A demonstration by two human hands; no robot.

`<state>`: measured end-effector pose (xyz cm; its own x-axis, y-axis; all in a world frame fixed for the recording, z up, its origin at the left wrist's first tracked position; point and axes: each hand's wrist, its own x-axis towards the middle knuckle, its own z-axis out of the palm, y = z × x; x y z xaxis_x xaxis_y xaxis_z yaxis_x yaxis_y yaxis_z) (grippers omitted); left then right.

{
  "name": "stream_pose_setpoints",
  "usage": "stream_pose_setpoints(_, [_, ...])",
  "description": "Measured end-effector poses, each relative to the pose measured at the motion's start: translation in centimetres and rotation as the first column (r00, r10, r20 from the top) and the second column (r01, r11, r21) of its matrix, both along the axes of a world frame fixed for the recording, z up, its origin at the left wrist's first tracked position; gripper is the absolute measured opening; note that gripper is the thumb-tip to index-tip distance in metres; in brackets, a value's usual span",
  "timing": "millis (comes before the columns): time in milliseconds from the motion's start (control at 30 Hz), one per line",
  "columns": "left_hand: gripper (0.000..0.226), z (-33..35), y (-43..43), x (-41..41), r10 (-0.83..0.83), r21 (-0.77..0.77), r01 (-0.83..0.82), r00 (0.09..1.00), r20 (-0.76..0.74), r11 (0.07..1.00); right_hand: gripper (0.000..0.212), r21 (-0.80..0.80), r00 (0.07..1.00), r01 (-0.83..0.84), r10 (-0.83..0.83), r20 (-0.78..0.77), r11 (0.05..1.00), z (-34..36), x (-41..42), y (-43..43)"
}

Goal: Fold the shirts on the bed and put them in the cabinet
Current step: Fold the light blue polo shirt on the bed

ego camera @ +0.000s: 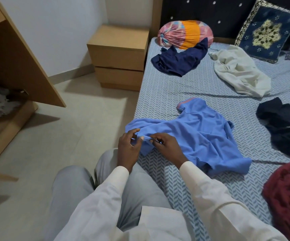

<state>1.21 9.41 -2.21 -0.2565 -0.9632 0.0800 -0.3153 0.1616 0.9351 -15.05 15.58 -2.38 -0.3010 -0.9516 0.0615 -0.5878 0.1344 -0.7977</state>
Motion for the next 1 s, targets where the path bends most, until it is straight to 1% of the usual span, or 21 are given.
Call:
stream_pose_setpoints(100, [0.017,0.4,0.2,-0.1,-0.052,-0.013,0.052,0.998,0.040,0.999,0.010,-0.002,1.000,-0.019,0.019,0.007,1.000,0.5,0.4,0.0])
stream_pose_setpoints(167, [0.012,0.8,-0.3,-0.2,-0.111,0.045,0.111,0.994,-0.004,0.993,0.008,0.010,1.000,-0.009,0.009,-0.002,1.000,0.8,0.6,0.0])
stream_pose_setpoints(233, [0.011,1.3,-1.4,-0.3,-0.124,0.069,0.126,0.992,-0.028,0.990,0.004,0.069,0.999,0.003,0.000,-0.044,0.998,0.8,0.2,0.4])
stream_pose_setpoints(300, [0.011,2.2,-3.0,-0.3,-0.115,0.033,0.116,0.993,-0.031,0.993,0.013,0.148,0.991,0.021,-0.002,-0.132,0.989,0.3,-1.7,2.1])
stream_pose_setpoints(367, [0.014,3.6,-4.7,-0.6,-0.105,0.003,0.105,0.993,-0.050,0.994,0.023,0.242,0.969,0.105,-0.046,-0.241,0.965,0.0,-5.0,5.1])
stream_pose_setpoints(433, [0.017,5.1,-6.1,-0.7,-0.077,0.045,0.081,0.993,-0.086,0.996,0.028,0.289,0.935,0.264,-0.171,-0.312,0.920,-0.1,-9.2,8.4])
stream_pose_setpoints(500, [0.017,6.3,-7.1,-0.8,-0.083,0.097,0.095,0.989,-0.120,0.991,0.025,0.270,0.907,0.374,-0.290,-0.305,0.887,0.9,-12.6,11.0])
stream_pose_setpoints(567, [0.019,7.0,-7.5,-0.9,-0.128,0.159,0.158,0.974,-0.185,0.975,0.022,0.212,0.882,0.432,-0.362,-0.302,0.877,2.5,-15.0,12.6])
stream_pose_setpoints(600, [0.021,7.4,-7.4,-1.1,-0.155,0.185,0.195,0.965,-0.210,0.963,0.022,0.189,0.861,0.457,-0.379,-0.339,0.869,3.6,-15.9,13.3])
stream_pose_setpoints(667, [0.026,7.7,-7.3,-1.0,-0.205,0.207,0.240,0.963,-0.177,0.948,0.023,0.161,0.834,0.466,-0.370,-0.410,0.870,5.4,-17.2,14.2])
stream_pose_setpoints(700, [0.027,7.5,-7.4,-0.8,-0.228,0.198,0.244,0.969,-0.099,0.949,0.022,0.186,0.826,0.463,-0.346,-0.444,0.867,6.1,-17.7,14.5])
stream_pose_setpoints(733, [0.028,7.3,-7.4,-0.6,-0.259,0.180,0.252,0.966,0.014,0.951,0.024,0.252,0.820,0.453,-0.289,-0.495,0.855,6.9,-17.9,14.7])
stream_pose_setpoints(767, [0.026,7.1,-7.3,-0.4,-0.301,0.153,0.277,0.939,0.167,0.949,0.029,0.357,0.818,0.429,-0.190,-0.543,0.830,7.4,-18.0,14.8])
stream_pose_setpoints(800, [0.024,6.8,-7.2,0.0,-0.345,0.131,0.319,0.877,0.335,0.939,0.032,0.501,0.824,0.415,-0.079,-0.562,0.760,7.9,-17.8,14.7])
stream_pose_setpoints(867, [0.017,6.2,-6.4,0.4,-0.383,0.109,0.407,0.689,0.616,0.907,0.029,0.725,0.853,0.385,0.080,-0.516,0.572,8.0,-16.8,14.6])
stream_pose_setpoints(900, [0.013,5.9,-5.8,0.4,-0.382,0.120,0.435,0.587,0.714,0.892,0.028,0.788,0.865,0.355,0.143,-0.480,0.503,7.4,-16.3,14.5])
stream_pose_setpoints(933, [0.012,5.8,-5.1,0.4,-0.372,0.136,0.455,0.483,0.793,0.880,0.030,0.830,0.869,0.325,0.204,-0.451,0.453,6.8,-16.0,14.4])
stream_pose_setpoints(1000, [0.024,4.9,-4.4,0.0,-0.333,0.169,0.480,0.281,0.900,0.861,0.034,0.886,0.874,0.303,0.268,-0.405,0.352,5.2,-15.4,14.2])
